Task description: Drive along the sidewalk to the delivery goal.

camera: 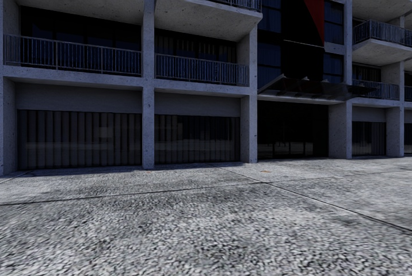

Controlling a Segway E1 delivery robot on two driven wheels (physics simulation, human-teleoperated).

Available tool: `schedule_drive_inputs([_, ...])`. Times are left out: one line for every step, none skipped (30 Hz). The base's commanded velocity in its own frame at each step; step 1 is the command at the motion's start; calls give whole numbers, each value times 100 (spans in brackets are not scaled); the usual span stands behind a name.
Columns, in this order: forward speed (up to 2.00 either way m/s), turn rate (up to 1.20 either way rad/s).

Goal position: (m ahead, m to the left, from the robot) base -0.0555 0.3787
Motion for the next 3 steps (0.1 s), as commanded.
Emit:
schedule_drive_inputs([0,0])
schedule_drive_inputs([0,0])
schedule_drive_inputs([0,0])
